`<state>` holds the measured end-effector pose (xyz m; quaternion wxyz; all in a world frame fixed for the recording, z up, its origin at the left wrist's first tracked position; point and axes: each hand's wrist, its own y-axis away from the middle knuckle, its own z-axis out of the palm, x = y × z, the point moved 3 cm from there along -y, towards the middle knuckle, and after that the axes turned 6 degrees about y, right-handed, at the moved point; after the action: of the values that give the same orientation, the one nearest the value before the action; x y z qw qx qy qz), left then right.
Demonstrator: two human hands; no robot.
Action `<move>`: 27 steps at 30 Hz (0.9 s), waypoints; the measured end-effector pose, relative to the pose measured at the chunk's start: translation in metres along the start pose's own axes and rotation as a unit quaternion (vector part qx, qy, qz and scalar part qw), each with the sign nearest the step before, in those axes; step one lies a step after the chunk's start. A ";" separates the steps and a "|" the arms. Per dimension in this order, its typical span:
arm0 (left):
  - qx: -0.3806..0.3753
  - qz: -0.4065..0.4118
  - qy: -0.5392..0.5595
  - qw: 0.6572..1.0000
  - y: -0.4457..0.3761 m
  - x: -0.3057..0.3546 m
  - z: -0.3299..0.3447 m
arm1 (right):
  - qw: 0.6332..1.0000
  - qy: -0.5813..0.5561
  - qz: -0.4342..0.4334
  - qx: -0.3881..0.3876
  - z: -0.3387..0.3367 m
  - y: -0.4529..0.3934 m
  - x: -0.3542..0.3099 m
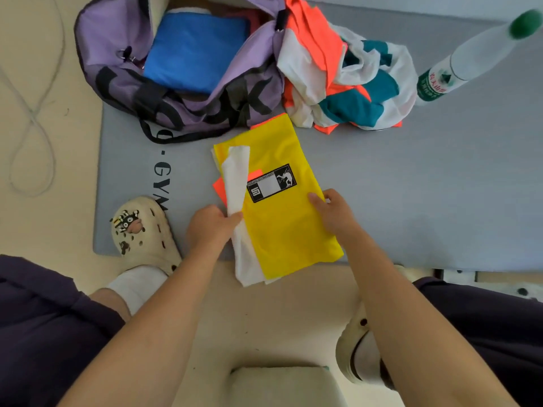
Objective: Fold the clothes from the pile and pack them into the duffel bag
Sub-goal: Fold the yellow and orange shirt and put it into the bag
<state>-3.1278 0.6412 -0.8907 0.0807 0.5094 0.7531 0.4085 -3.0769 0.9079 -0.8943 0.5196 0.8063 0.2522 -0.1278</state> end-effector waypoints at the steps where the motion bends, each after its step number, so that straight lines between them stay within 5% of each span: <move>1: 0.065 0.037 0.010 0.997 0.005 0.013 -0.001 | 0.999 0.022 -0.001 -0.026 -0.007 -0.002 0.003; 4: 0.162 0.245 -0.012 0.956 0.014 0.073 0.004 | 0.989 0.091 -0.025 -0.117 -0.020 -0.010 0.011; 8: 0.026 0.483 -0.239 0.842 0.014 0.157 0.047 | 0.970 0.174 -0.092 -0.140 -0.034 -0.019 0.007; 10: -0.067 0.508 -0.353 0.782 0.009 0.181 0.066 | 0.951 0.244 -0.118 -0.152 -0.044 -0.026 0.004; 13: -0.105 0.481 -0.441 0.750 -0.008 0.204 0.072 | 0.939 0.287 -0.133 -0.136 -0.065 -0.039 0.001; 16: -0.106 0.413 -0.487 0.762 -0.029 0.214 0.060 | 0.935 0.310 -0.136 -0.103 -0.086 -0.054 -0.001; 20: -0.141 0.310 -0.429 0.837 -0.054 0.204 0.034 | 0.897 0.423 -0.113 -0.064 -0.102 -0.067 -0.003; 24: 0.004 0.342 -0.311 0.887 -0.060 0.191 0.015 | 0.903 0.361 -0.134 0.190 -0.110 -0.061 -0.014; 27: 0.103 0.412 -0.274 0.863 -0.047 0.170 0.015 | 0.916 0.237 -0.105 0.305 -0.112 -0.043 -0.003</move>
<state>-3.2329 0.7840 -0.8831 0.0550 0.8702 0.4596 0.1688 -3.1091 1.0224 -0.8781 0.1569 0.9013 0.3997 -0.0580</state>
